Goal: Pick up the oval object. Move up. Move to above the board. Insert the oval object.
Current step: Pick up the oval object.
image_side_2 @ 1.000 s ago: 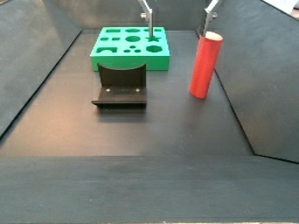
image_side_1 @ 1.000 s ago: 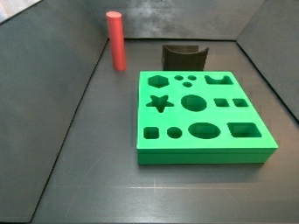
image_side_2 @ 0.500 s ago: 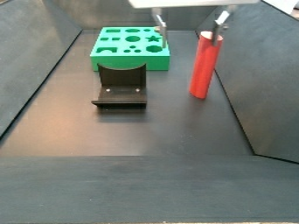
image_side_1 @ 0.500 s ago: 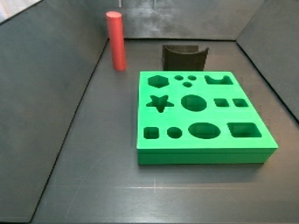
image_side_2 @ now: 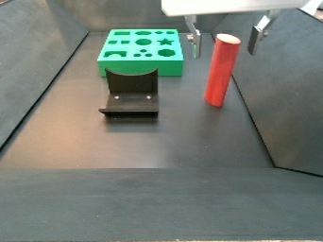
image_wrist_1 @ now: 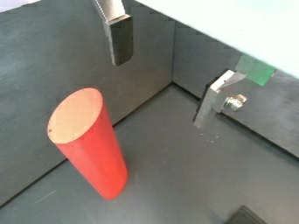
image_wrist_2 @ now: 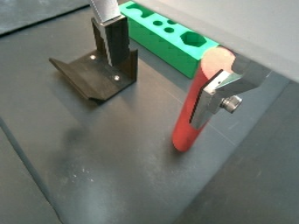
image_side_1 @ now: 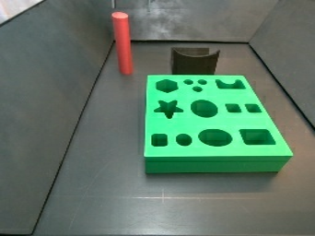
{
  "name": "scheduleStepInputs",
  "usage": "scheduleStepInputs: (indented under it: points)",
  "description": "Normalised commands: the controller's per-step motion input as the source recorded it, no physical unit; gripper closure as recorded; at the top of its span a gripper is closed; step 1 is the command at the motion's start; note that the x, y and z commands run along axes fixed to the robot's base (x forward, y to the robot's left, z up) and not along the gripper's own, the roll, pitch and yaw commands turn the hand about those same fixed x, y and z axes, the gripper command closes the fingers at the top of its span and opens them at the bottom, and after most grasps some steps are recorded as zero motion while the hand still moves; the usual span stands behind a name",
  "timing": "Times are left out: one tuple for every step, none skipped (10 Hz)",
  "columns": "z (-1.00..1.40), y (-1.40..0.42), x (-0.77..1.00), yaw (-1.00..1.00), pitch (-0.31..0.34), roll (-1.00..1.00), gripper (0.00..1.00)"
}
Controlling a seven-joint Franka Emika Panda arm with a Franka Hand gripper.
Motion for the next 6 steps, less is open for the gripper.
scheduleStepInputs:
  points:
    - [-0.05, -0.03, -0.19, 0.04, -0.017, 0.03, 0.0]
    - [-0.02, -0.07, -0.17, 0.08, -0.013, 0.03, 0.0]
    - [0.0, -0.09, -0.15, 0.1, -0.01, 0.02, 0.0]
    - [0.0, -0.09, -0.28, 0.14, -0.019, 0.04, 0.0]
    - [0.0, -0.13, -0.37, 0.18, -0.026, 0.07, 0.0]
    - [0.0, -0.22, -0.18, 0.09, -0.026, 0.05, 0.0]
